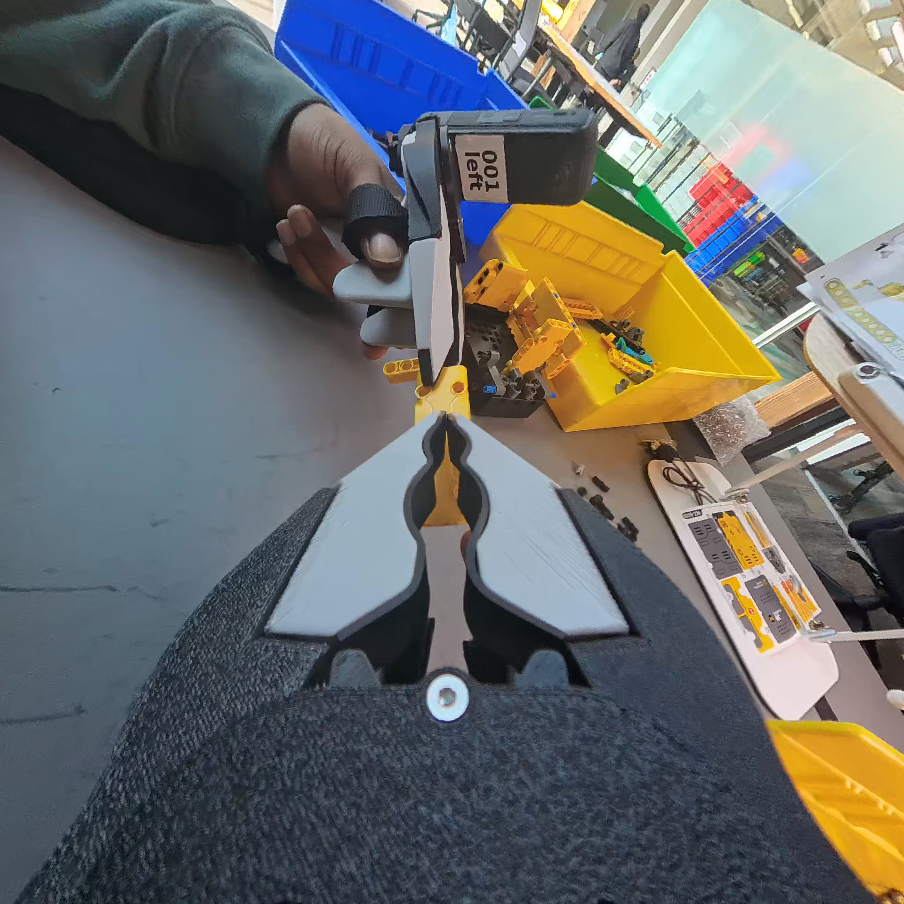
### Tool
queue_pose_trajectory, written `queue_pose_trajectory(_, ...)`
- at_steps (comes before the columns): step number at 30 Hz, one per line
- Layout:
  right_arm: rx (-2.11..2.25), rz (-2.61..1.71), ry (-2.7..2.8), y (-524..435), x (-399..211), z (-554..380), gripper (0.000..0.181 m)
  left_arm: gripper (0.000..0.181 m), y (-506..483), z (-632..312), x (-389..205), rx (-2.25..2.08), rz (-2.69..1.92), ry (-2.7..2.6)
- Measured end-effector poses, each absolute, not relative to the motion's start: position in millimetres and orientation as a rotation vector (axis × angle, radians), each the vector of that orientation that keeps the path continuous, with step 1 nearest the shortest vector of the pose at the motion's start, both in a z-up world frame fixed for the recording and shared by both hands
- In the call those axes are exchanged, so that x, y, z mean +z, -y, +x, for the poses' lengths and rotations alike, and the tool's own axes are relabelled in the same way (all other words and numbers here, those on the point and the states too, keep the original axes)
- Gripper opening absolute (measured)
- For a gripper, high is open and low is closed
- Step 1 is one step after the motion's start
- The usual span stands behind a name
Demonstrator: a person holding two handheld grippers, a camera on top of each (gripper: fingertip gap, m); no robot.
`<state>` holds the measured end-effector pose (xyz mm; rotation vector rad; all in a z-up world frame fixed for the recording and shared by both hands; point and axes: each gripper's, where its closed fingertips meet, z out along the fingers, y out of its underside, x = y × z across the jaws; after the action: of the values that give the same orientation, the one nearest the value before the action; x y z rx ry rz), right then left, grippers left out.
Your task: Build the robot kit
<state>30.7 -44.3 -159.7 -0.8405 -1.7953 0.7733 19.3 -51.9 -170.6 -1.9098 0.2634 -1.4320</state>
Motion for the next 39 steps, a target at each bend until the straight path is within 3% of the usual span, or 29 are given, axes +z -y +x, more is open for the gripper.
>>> queue_pose_trajectory(2,0.796,-0.867,1.828,45,-167,32,0.0,0.006,52,19,-168,-1.433,-1.899,-0.269)
queue_pose_trajectory(10,0.741,-0.869,1.817,40,-170,30,0.044,0.006,50,18,-172,-1.453,-1.916,-0.22)
queue_pose_trajectory(13,0.649,-0.864,1.838,40,-181,25,0.025,0.006,50,21,-174,-1.456,-1.928,-0.221)
queue_pose_trajectory(20,0.736,-1.002,1.911,37,-190,30,0.025,0.008,48,19,-175,-1.374,-1.934,-0.253)
queue_pose_trajectory(28,0.68,-1.194,2.077,26,-234,37,0.025,0.039,31,-14,-141,-0.778,-1.735,-0.406)
queue_pose_trajectory(32,0.719,-1.23,2.063,26,-235,36,0.036,0.052,26,-21,-139,-0.575,-1.709,-0.441)
queue_pose_trajectory(35,0.779,-1.217,1.946,21,-210,31,0.042,0.053,21,-29,-135,-0.501,-1.689,-0.404)
queue_pose_trajectory(39,0.841,-1.181,1.612,-6,-128,41,0.042,0.043,19,-45,-124,-0.43,-1.639,-0.338)
